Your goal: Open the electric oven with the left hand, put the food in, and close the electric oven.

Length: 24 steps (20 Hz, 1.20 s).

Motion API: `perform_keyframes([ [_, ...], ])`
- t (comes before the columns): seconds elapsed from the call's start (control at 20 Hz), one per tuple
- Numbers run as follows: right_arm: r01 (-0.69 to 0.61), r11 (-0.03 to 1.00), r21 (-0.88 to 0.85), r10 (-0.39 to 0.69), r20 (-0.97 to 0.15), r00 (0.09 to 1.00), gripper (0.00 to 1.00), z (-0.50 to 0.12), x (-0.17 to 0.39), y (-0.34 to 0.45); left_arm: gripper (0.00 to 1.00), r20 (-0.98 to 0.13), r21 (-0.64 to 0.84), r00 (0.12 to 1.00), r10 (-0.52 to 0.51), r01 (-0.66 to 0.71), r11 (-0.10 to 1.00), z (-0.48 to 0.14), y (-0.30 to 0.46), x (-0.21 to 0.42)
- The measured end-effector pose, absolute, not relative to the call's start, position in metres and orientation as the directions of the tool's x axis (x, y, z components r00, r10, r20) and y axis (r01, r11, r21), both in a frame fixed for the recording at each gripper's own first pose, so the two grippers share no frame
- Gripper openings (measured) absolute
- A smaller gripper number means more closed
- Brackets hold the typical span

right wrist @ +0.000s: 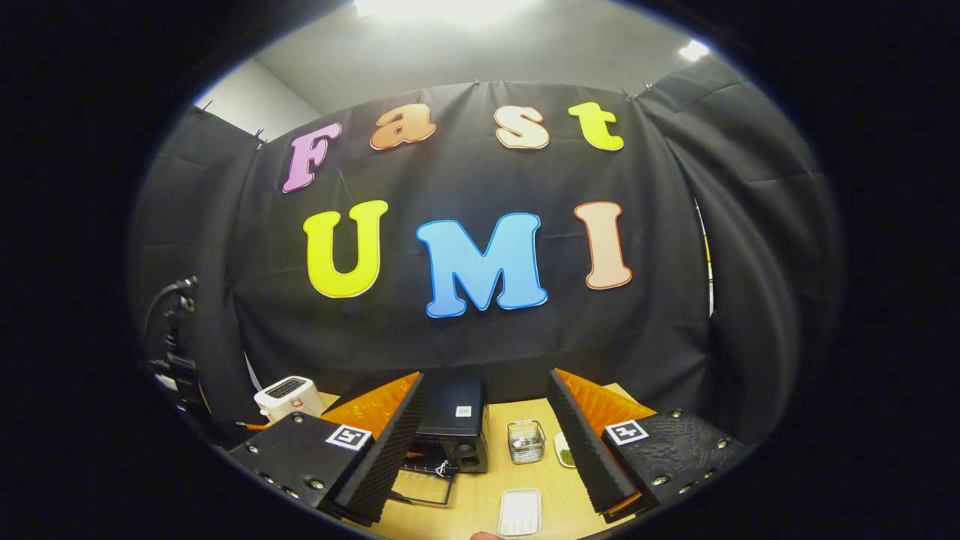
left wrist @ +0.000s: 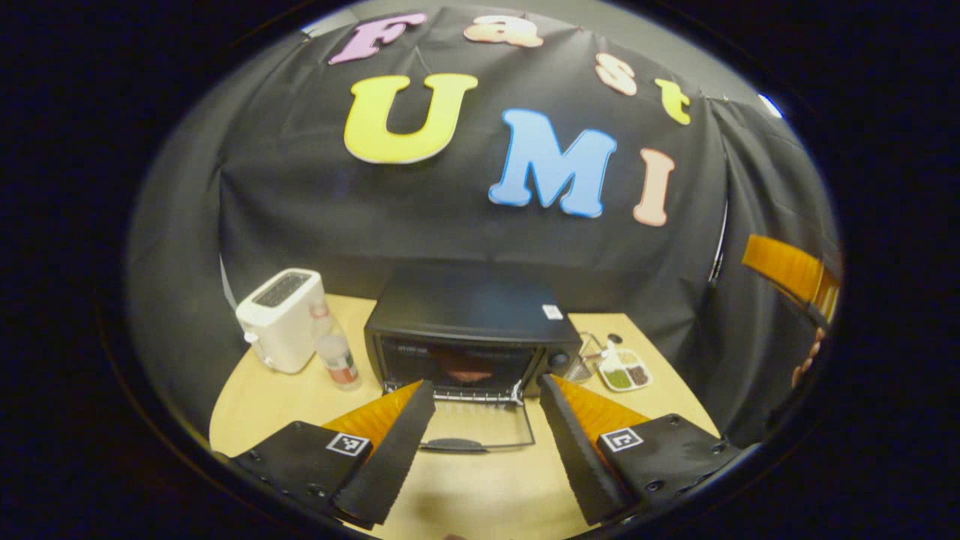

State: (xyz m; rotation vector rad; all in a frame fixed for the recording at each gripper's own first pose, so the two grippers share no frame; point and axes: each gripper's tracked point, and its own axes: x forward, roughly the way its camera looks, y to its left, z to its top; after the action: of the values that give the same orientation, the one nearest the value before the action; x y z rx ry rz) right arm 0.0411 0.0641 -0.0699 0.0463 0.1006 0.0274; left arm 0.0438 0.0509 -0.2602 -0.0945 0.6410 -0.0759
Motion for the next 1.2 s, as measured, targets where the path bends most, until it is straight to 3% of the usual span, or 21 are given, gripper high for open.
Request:
perform_keyframes([
  [0.2, -0.003, 0.999, 0.054, 0.009, -0.125, 0.992, 0.98, -0.078, 0.036, 0.054, 1.0, -0.73, -0.049, 0.679, -0.077, 0.061, 0.997, -0.326, 0.052, 0.03],
  [0.25, 0.004, 0.998, 0.056, 0.003, -0.13, 0.991, 0.98, -0.08, 0.036, 0.05, 0.96, -0.76, -0.034, 0.646, -0.07, 0.067, 0.997, -0.343, 0.053, 0.025],
  [0.45, 0.034, 0.997, 0.062, -0.024, -0.156, 0.988, 0.98, -0.09, 0.035, 0.035, 1.0, -0.844, -0.039, 0.531, -0.075, 0.08, 0.996, -0.398, 0.05, 0.014],
  [0.75, 0.083, 0.995, 0.06, -0.07, -0.183, 0.981, 0.98, -0.101, 0.033, 0.011, 0.92, -0.92, -0.051, 0.385, -0.076, 0.074, 0.996, -0.463, 0.056, 0.012],
  [0.85, 0.1, 0.993, 0.055, -0.087, -0.192, 0.978, 0.98, -0.105, 0.034, 0.005, 1.0, -0.938, -0.057, 0.337, -0.08, 0.075, 0.996, -0.481, 0.056, 0.013],
  [1.0, 0.12, 0.991, 0.05, -0.108, -0.205, 0.973, 0.98, -0.109, 0.033, -0.004, 0.92, -0.955, -0.051, 0.288, -0.067, 0.064, 0.997, -0.504, 0.062, 0.017],
  [1.15, 0.134, 0.99, 0.045, -0.122, -0.211, 0.97, 0.98, -0.11, 0.034, -0.008, 0.92, -0.966, -0.064, 0.249, -0.074, 0.047, 0.997, -0.52, 0.062, 0.021],
  [1.2, 0.136, 0.99, 0.043, -0.124, -0.214, 0.969, 0.98, -0.111, 0.033, -0.009, 1.0, -0.969, -0.061, 0.239, -0.069, 0.042, 0.997, -0.524, 0.064, 0.022],
])
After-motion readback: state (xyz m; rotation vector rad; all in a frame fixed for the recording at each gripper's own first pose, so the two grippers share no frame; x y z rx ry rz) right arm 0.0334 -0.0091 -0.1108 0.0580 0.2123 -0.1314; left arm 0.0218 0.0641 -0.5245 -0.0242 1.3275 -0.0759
